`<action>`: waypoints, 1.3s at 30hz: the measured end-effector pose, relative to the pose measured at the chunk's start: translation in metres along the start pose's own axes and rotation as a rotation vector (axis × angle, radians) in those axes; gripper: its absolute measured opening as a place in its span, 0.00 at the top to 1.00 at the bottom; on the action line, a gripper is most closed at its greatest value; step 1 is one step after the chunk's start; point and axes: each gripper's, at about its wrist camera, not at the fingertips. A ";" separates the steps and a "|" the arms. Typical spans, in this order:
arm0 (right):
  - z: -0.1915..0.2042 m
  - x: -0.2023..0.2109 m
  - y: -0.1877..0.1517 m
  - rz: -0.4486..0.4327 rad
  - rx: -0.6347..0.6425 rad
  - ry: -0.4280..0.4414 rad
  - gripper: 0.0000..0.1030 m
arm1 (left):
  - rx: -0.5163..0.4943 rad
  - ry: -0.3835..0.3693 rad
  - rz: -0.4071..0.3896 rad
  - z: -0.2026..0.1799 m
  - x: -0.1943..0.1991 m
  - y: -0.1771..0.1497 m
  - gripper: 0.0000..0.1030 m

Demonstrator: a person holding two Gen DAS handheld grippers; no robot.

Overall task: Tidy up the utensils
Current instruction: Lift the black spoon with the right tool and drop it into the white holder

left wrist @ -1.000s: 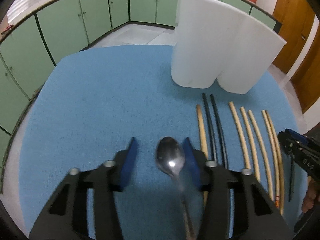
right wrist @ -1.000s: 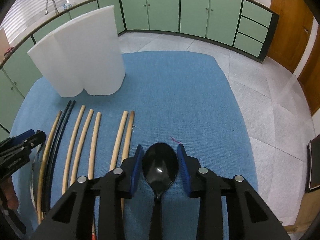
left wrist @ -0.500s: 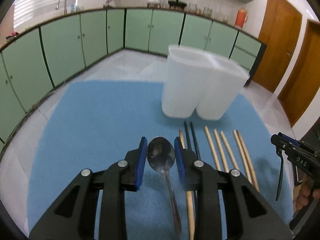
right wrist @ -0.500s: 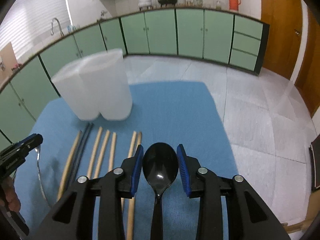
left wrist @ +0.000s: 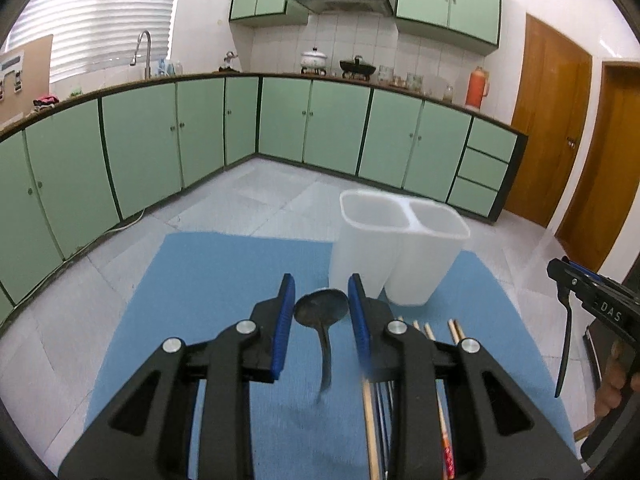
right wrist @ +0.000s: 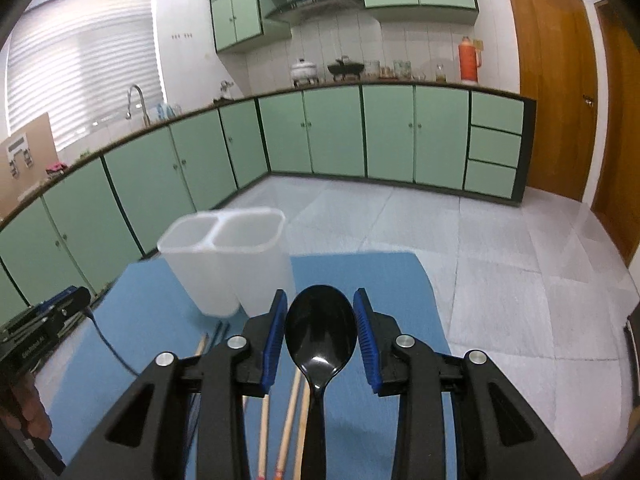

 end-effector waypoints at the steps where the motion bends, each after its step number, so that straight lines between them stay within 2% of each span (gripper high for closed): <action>1: 0.000 0.001 0.003 -0.011 -0.003 0.004 0.67 | 0.000 -0.001 -0.011 -0.001 0.002 0.004 0.75; 7: 0.009 0.004 0.033 -0.130 -0.032 0.055 0.67 | -0.001 -0.006 -0.083 0.001 0.008 0.030 0.75; 13: 0.020 -0.010 0.067 -0.206 -0.075 0.096 0.67 | -0.007 -0.015 -0.173 -0.005 0.012 0.071 0.75; 19: 0.037 -0.033 0.094 -0.266 -0.090 0.100 0.67 | -0.029 -0.045 -0.250 -0.018 -0.001 0.112 0.75; 24: 0.047 -0.050 0.112 -0.320 -0.113 0.103 0.67 | -0.031 -0.085 -0.282 -0.028 -0.022 0.137 0.75; 30: 0.057 -0.084 0.119 -0.333 -0.136 0.104 0.67 | -0.044 -0.109 -0.241 -0.033 -0.063 0.142 0.75; 39: 0.073 -0.124 0.093 -0.274 -0.112 0.104 0.67 | -0.021 -0.113 -0.135 -0.015 -0.115 0.109 0.75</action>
Point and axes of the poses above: each gripper's, at about its wrist camera, not at the fingertips, and x roughly against the way its jaws point, z to its left, y to its top, and after that the axes turned 15 degrees about -y, right-handed
